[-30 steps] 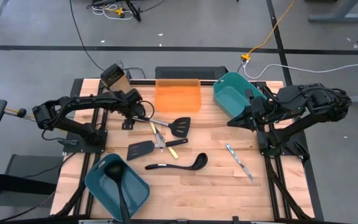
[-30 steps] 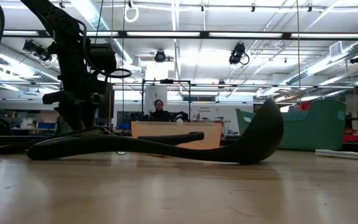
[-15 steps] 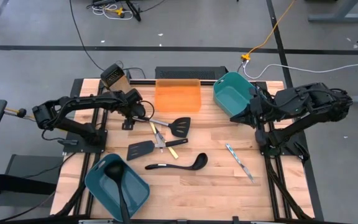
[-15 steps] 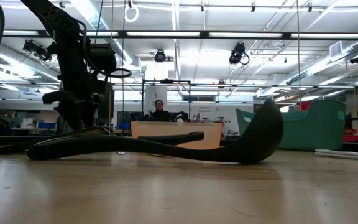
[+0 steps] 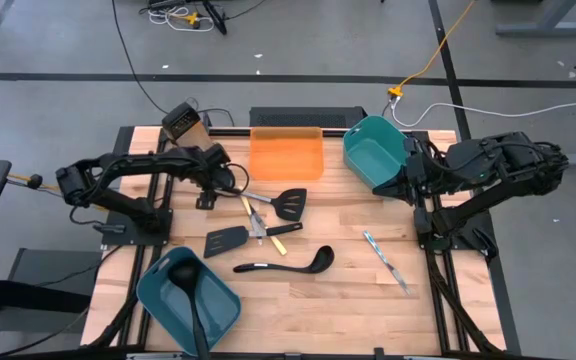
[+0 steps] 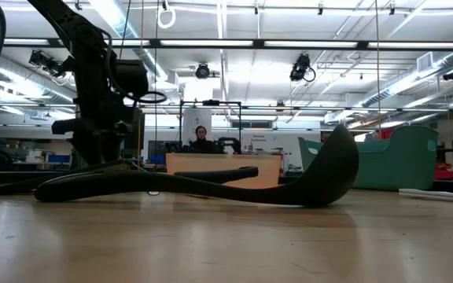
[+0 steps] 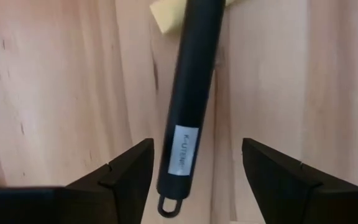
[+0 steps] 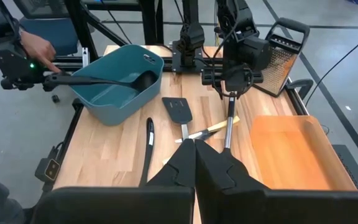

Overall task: Pick & Place Kitchen Items
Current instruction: Put the top black spatula into the green bin

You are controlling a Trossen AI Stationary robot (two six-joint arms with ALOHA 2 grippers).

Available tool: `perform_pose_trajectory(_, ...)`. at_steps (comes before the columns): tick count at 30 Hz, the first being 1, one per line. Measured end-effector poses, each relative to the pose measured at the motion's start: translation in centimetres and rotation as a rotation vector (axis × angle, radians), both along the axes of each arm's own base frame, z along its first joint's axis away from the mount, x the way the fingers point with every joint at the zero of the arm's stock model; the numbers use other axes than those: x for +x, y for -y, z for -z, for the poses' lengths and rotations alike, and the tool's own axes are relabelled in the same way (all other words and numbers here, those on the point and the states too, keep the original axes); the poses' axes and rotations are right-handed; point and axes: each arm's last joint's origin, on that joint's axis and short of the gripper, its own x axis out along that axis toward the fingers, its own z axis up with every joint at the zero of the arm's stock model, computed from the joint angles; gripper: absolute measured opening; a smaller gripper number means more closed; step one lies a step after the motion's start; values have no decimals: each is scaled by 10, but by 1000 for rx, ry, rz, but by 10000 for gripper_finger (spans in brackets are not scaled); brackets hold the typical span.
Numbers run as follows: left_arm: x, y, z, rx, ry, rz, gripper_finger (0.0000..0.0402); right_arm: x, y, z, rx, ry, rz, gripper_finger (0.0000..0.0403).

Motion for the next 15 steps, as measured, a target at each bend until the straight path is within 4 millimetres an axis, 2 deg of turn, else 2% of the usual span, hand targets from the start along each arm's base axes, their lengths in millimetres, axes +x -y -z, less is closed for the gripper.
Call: perform_pose_trajectory(15, 2, -2, 11, -11, -54, -7, 242, 0, 0, 0, 5, -2, 2, 3)
